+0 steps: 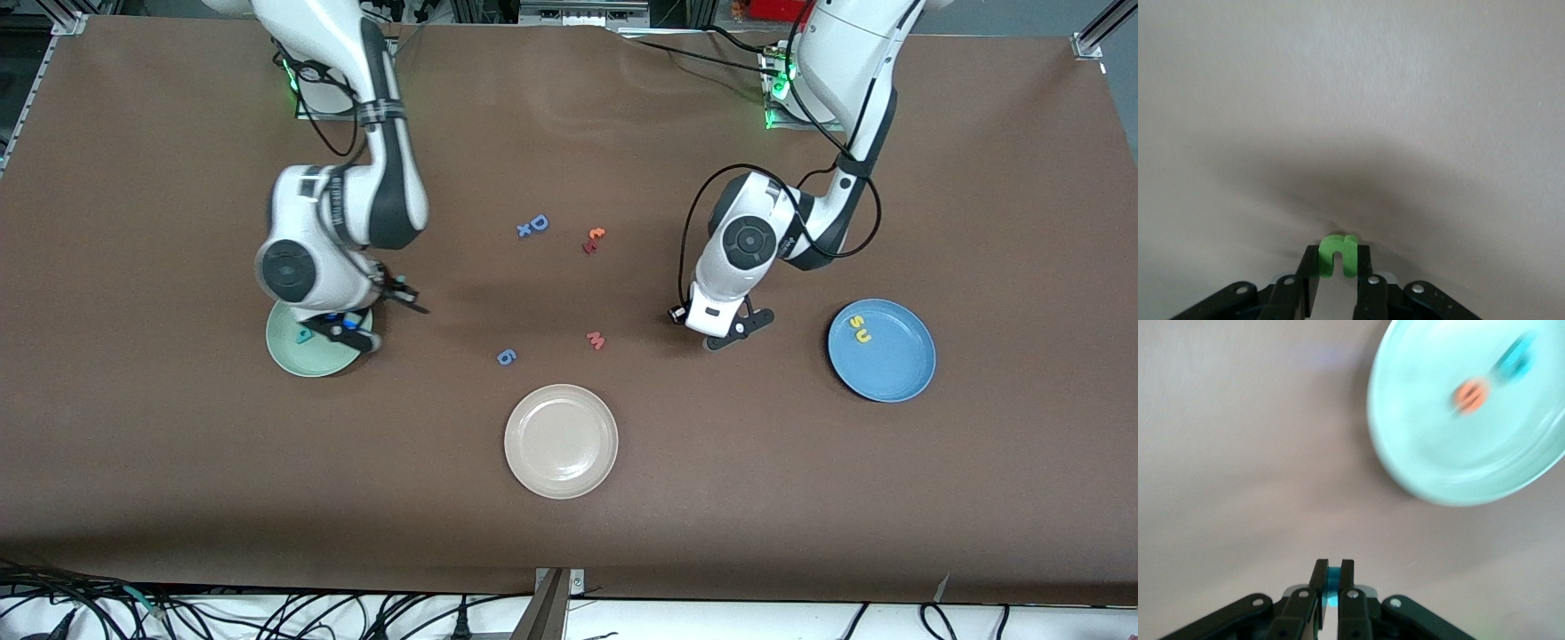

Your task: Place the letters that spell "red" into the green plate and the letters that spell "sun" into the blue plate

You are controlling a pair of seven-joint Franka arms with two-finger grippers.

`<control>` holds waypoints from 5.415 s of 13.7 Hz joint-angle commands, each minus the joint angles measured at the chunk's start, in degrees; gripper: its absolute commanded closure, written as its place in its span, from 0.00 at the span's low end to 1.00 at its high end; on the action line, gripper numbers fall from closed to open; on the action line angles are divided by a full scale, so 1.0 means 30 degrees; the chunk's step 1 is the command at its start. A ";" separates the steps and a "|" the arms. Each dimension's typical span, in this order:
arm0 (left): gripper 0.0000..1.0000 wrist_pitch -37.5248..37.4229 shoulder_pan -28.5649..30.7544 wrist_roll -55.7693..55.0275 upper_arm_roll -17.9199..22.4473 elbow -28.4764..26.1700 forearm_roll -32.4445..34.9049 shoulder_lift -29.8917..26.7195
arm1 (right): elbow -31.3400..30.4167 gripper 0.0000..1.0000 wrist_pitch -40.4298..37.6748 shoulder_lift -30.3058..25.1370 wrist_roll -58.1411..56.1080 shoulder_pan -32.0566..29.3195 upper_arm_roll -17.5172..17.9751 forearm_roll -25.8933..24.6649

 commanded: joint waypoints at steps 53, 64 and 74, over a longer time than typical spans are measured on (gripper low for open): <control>0.00 -1.3268 0.8658 1.8513 -0.0097 0.5228 0.2239 -0.8851 | 1.3391 0.00 -0.7593 -0.4981 -0.1172 -1.8066 1.6020 -1.1138; 0.00 -1.4411 0.8389 1.8246 -0.0126 0.3382 0.2093 -1.2928 | 0.9201 0.00 -0.3815 -0.7653 -0.1051 -2.3035 2.1318 -1.2052; 0.00 -1.6928 0.8363 1.7544 -0.0009 0.4838 0.1214 -1.2407 | 0.9317 0.00 -0.3873 -0.7799 -0.1254 -2.3064 2.1259 -1.1848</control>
